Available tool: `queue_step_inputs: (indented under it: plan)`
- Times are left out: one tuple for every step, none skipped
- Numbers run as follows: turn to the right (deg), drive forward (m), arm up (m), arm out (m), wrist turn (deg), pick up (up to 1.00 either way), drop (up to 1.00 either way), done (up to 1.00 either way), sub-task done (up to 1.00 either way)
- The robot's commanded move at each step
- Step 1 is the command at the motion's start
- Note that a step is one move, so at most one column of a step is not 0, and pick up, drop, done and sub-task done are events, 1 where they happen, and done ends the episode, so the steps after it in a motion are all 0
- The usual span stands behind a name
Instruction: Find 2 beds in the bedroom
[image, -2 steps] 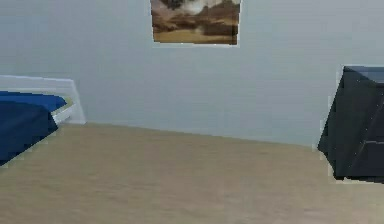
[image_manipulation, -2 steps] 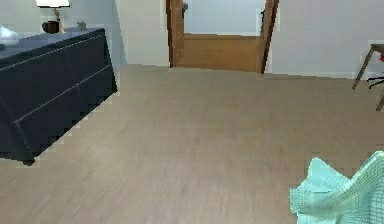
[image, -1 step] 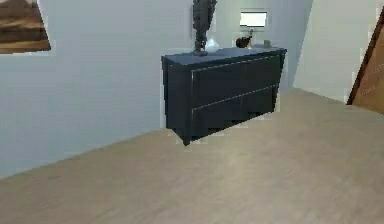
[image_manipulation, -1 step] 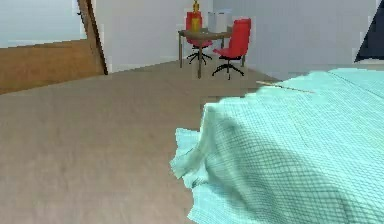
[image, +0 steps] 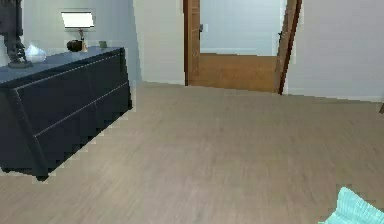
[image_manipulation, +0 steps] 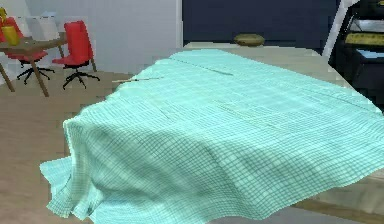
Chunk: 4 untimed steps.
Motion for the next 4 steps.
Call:
queue_step_inputs:
  plan:
    - [0.0,0.10,0.00,0.00,0.0,0.00,0.00,0.00,0.00]
    - [45.0,0.00,0.00,0.00,0.0,0.00,0.00,0.00,0.00]
    - [45.0,0.00,0.00,0.00,0.0,0.00,0.00,0.00,0.00]
    - [18.0,0.00,0.00,0.00,0.0,0.00,0.00,0.00,0.00]
